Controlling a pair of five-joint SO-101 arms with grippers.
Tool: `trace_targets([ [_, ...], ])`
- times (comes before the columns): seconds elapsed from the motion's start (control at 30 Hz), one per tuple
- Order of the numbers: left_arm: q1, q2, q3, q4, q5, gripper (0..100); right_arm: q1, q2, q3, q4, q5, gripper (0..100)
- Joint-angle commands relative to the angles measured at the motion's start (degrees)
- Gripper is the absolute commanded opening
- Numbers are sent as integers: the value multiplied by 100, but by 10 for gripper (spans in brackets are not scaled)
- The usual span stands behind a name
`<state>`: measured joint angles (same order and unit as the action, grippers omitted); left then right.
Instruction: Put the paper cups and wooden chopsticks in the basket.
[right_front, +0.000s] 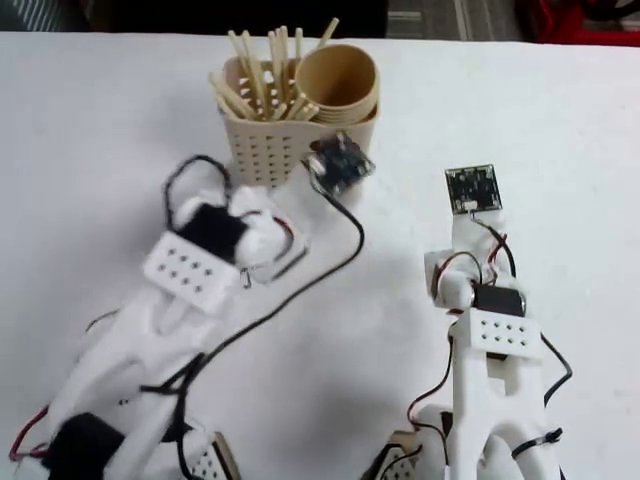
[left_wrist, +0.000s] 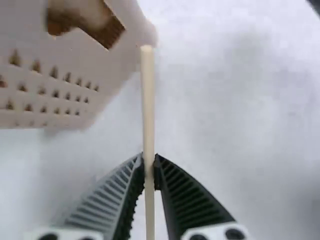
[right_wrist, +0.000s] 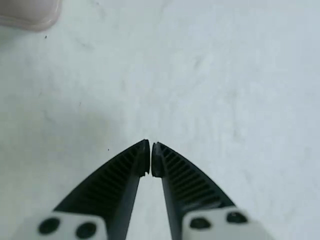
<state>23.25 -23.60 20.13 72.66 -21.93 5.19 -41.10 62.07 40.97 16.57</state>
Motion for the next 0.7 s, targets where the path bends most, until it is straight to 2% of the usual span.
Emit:
trace_targets([
  [0.0,-127,-435,-958,35,88,22,40,-127,-35,-75,-9,25],
  [0.1,-215,-426,-1723,-44,466,22,40,-127,-35,-75,-9,25],
  [0.23,-215,-426,-2690,-642,607,22,31,-127,-35,-75,-9,25],
  [0.33,-215,-426,-3095,-1442,607,21,31,-127,-35,-75,-9,25],
  [0.5,-215,-356,-3121,-3253,607,21,-84,-127,-26,-75,-9,25],
  [0.67,-251,321,-3138,-4519,571,21,-127,-136,-26,-75,0,25],
])
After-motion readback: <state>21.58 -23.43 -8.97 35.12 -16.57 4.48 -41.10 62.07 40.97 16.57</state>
